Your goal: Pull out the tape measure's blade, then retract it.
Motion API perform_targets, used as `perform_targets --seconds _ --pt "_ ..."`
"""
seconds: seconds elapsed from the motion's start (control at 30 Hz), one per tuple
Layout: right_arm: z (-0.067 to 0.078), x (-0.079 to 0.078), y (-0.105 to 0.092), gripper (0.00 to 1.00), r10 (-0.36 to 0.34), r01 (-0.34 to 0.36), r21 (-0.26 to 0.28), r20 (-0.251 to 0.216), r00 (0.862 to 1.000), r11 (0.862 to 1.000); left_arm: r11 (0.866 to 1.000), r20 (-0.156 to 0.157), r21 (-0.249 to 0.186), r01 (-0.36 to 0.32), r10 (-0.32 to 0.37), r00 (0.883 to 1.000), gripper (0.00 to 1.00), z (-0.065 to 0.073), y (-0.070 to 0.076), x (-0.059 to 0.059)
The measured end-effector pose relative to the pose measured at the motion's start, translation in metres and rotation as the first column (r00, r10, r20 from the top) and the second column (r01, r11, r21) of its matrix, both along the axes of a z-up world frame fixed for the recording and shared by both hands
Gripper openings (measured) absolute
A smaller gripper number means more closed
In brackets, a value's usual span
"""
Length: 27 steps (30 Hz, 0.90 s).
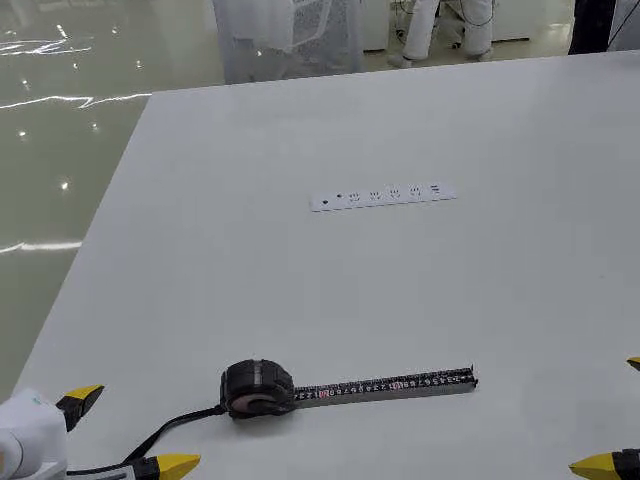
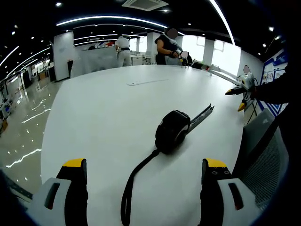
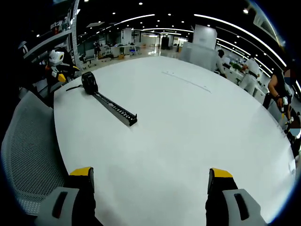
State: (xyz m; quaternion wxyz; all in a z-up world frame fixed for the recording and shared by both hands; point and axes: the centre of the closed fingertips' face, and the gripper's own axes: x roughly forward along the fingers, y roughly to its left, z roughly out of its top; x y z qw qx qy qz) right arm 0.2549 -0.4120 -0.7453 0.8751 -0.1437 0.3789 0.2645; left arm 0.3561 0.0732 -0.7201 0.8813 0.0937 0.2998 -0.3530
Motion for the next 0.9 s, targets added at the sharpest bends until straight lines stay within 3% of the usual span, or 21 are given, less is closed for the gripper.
perform_targets --seconds 0.33,0.53,0.7,0.9 --pt "0.002 -0.011 -0.005 0.99 -0.007 0.007 -0.013 -0.014 1.0 1.0 1.0 0.004 -0.007 -0.024 0.024 1.0 0.99 0.005 0.003 0.0" --pt "0.005 -0.008 -0.005 0.99 -0.027 0.027 -0.013 -0.002 1.0 1.0 1.0 -0.004 -0.009 -0.014 0.014 1.0 0.99 0.004 0.002 -0.001" --pt "0.003 -0.008 -0.001 0.99 -0.004 0.004 -0.027 0.001 1.0 1.0 1.0 0.005 -0.02 -0.024 0.024 1.0 0.99 0.008 0.001 0.005" --pt "0.012 -0.002 -0.002 0.99 -0.007 0.007 -0.022 0.02 1.0 1.0 1.0 0.005 -0.023 -0.01 0.01 1.0 0.99 0.008 0.0 0.004"
